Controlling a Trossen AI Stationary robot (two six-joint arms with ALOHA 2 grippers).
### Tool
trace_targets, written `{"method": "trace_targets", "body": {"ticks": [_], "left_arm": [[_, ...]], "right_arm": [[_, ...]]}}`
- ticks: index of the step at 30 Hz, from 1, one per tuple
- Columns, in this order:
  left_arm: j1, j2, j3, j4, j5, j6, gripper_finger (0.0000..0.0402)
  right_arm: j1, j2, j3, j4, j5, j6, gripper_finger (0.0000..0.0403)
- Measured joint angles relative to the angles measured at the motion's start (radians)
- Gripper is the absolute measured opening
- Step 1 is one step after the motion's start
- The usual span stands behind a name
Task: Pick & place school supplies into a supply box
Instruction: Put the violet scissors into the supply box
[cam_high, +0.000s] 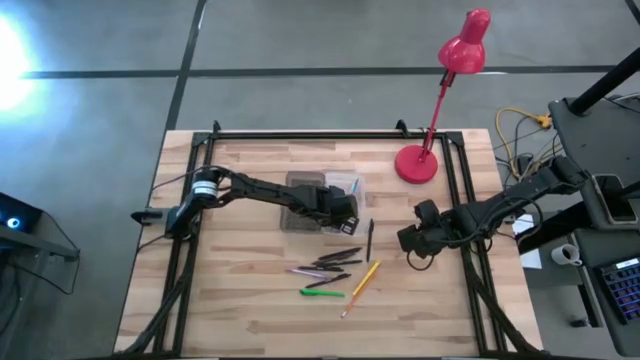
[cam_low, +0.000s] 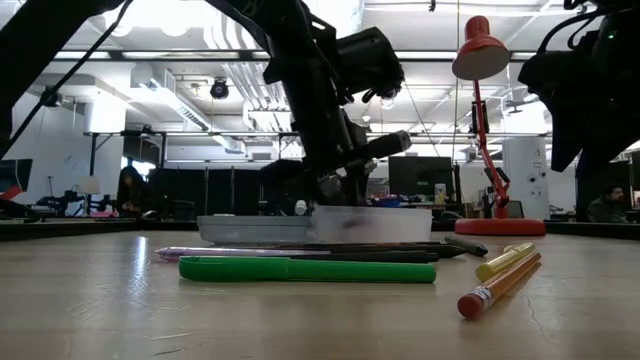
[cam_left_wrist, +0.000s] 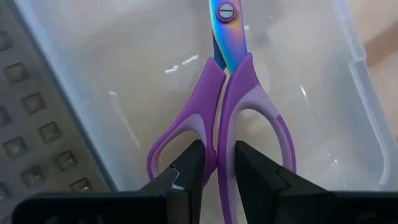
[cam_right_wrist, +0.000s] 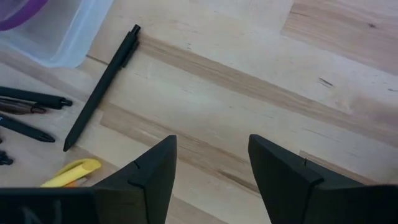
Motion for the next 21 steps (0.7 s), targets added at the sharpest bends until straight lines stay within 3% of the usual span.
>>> {"method": "trace_targets", "body": {"ticks": [6, 12, 21], "left_arm": [[-0.001, -0.009, 0.012, -0.006, 0.003, 0.033, 0.0066], [-0.001, -0.055, 0.027, -0.001, -0.098, 0.105, 0.0067], [0.004, -0.065, -0.004, -0.029, -0.071, 0.083, 0.0068]], "right_arm": [[0.000, 0.000, 0.000, 0.003, 0.000, -0.060, 0.0192], [0.000, 0.000, 0.000, 0.016, -0.031, -0.143, 0.0192], [-0.001, 0.003, -0.001, 0.090, -0.031, -0.133, 0.0192]]}}
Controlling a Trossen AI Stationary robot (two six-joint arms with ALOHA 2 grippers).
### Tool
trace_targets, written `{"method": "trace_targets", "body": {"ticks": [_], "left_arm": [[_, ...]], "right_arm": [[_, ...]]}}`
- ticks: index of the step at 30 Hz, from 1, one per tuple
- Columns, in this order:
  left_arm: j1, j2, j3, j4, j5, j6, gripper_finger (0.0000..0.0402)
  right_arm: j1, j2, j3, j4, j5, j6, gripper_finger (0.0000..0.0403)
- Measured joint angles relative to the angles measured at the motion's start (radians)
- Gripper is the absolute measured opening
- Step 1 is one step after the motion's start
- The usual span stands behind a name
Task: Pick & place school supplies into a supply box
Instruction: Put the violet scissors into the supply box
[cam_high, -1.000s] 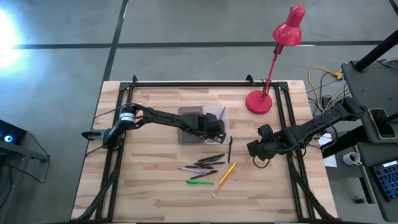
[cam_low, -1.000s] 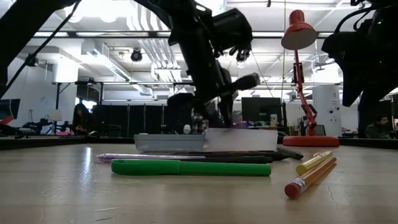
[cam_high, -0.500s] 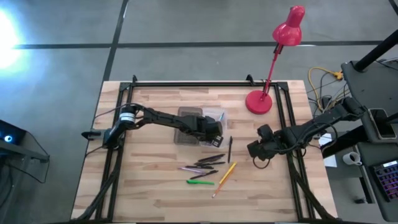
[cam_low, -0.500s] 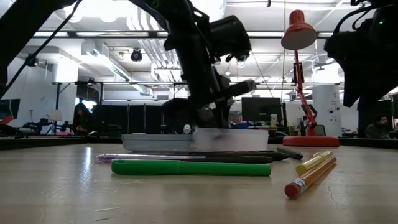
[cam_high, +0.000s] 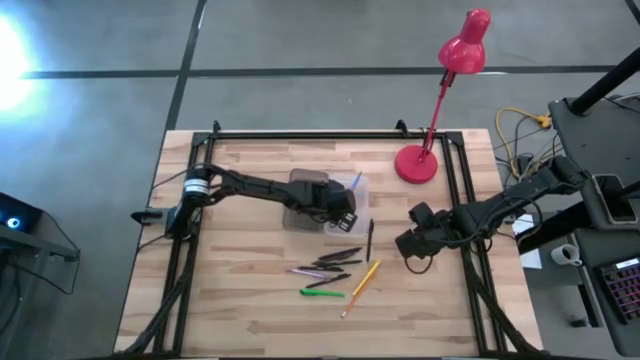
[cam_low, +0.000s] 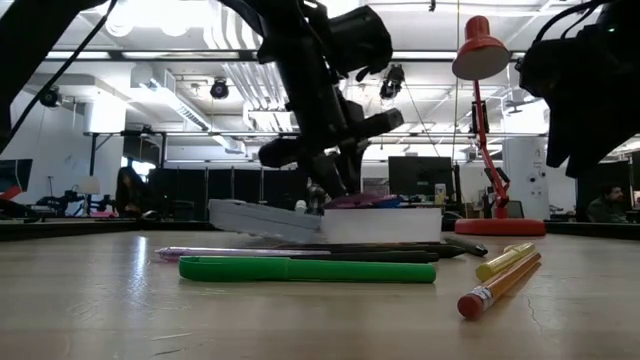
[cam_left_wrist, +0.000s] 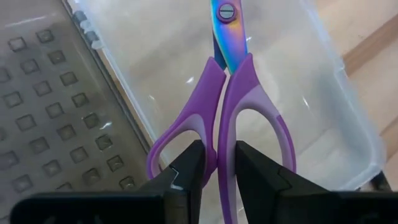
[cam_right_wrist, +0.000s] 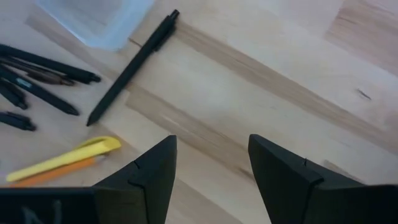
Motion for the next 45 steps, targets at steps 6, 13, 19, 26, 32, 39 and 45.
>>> {"method": "trace_targets", "body": {"ticks": [6, 13, 19, 26, 32, 39, 45], "left_arm": [[0.000, 0.001, -0.029, 0.071, -0.001, -0.054, 0.0070], [0.000, -0.008, 0.002, 0.081, 0.003, -0.037, 0.0105], [0.000, -0.010, 0.029, 0.083, 0.003, -0.037, 0.0112], [0.000, -0.010, 0.023, 0.001, 0.003, -0.033, 0.0112], [0.000, 0.000, 0.023, -0.054, 0.002, -0.028, 0.0113], [0.000, 0.029, 0.023, -0.066, 0.002, -0.026, 0.0113], [0.001, 0.038, 0.024, -0.034, 0.034, -0.025, 0.0113]], "right_arm": [[0.000, 0.001, 0.000, 0.000, 0.000, 0.048, 0.0192], [0.000, 0.001, 0.000, -0.001, 0.002, 0.050, 0.0192], [0.000, 0.001, -0.002, -0.003, 0.007, 0.029, 0.0192], [0.000, 0.001, -0.002, -0.003, 0.030, 0.026, 0.0192], [0.000, 0.001, -0.012, -0.003, 0.042, 0.022, 0.0192], [0.001, 0.001, -0.028, -0.003, 0.048, 0.030, 0.0192], [0.001, 0.001, -0.028, -0.002, 0.048, 0.033, 0.0192]]}}
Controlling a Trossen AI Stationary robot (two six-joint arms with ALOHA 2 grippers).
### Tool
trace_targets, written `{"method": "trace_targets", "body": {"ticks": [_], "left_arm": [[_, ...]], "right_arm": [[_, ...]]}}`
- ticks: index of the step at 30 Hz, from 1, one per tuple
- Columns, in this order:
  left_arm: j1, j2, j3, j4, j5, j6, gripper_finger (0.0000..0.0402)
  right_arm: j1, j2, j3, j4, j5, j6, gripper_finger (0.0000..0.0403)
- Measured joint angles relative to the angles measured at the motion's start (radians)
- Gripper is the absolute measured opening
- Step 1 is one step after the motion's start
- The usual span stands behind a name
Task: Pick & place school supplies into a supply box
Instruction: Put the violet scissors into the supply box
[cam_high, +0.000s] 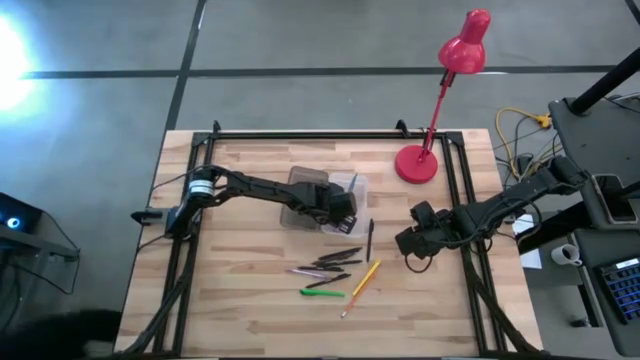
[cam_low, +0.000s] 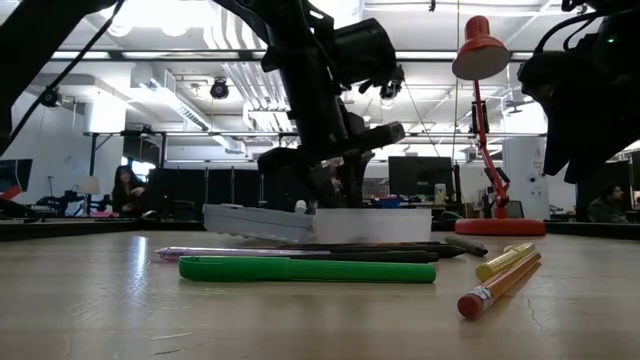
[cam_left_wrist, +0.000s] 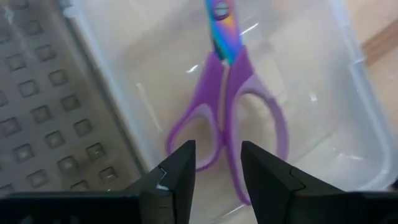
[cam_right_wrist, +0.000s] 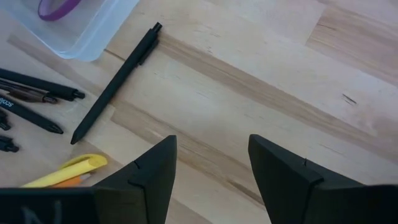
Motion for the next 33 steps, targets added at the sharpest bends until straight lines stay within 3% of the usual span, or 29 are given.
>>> {"method": "trace_targets", "body": {"ticks": [12, 19, 29, 33], "left_arm": [[-0.020, 0.026, -0.002, 0.024, 0.001, 0.034, 0.0113], [0.004, -0.009, 0.083, 0.035, -0.141, 0.043, 0.0112], [0.160, 0.003, 0.065, 0.061, -0.030, 0.004, 0.0111], [0.187, 0.003, 0.054, 0.152, 0.010, 0.003, 0.0111]], "right_arm": [[0.000, 0.000, -0.010, 0.001, 0.001, 0.000, 0.0192], [0.000, 0.000, -0.015, 0.000, -0.004, 0.038, 0.0192], [0.000, 0.000, -0.015, 0.001, -0.018, 0.041, 0.0192], [0.000, 0.000, -0.015, 0.001, -0.018, 0.041, 0.0192]]}}
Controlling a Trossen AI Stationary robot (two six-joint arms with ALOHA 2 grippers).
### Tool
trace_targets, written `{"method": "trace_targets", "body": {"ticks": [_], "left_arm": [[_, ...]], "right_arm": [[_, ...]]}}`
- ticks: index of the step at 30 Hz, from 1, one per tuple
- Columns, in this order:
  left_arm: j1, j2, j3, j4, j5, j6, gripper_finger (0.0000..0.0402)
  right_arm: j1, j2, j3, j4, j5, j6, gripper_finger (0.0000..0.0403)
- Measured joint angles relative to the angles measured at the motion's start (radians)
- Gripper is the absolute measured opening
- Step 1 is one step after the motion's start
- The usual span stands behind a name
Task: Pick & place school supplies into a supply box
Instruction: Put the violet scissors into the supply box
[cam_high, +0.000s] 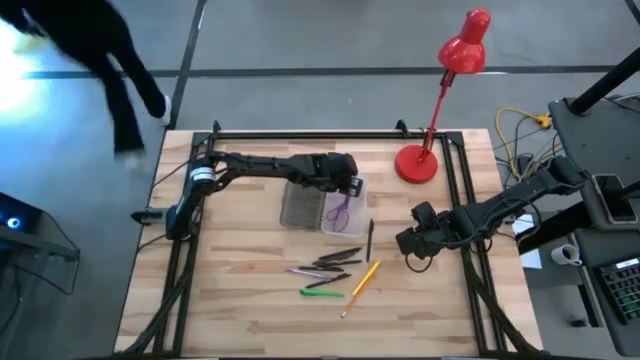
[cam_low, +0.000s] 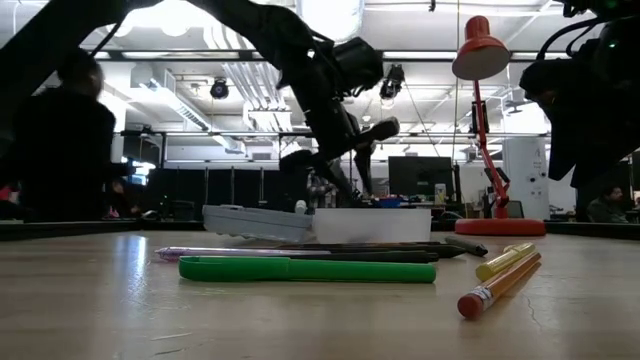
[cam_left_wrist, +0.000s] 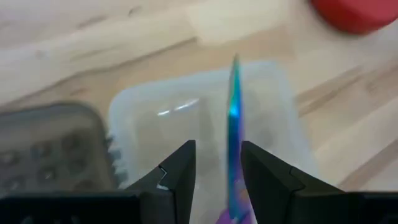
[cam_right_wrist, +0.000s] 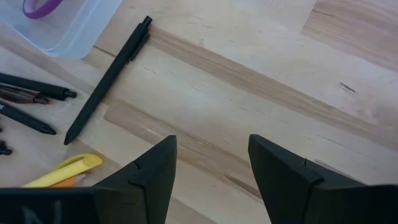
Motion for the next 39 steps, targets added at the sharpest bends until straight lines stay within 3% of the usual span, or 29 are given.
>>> {"method": "trace_targets", "body": {"ticks": [17, 32, 39], "left_arm": [[-0.018, 0.053, -0.058, 0.226, 0.035, 0.039, 0.0112], [-0.067, 0.102, 0.017, 0.235, 0.154, 0.124, 0.0112], [-0.110, 0.113, 0.018, 0.233, 0.156, 0.206, 0.0112]], "right_arm": [[-0.001, 0.000, -0.013, -0.001, -0.003, -0.015, 0.0192], [-0.001, 0.004, -0.025, -0.009, -0.003, -0.015, 0.0192], [-0.001, 0.004, -0.027, -0.010, -0.003, -0.012, 0.0192]]}}
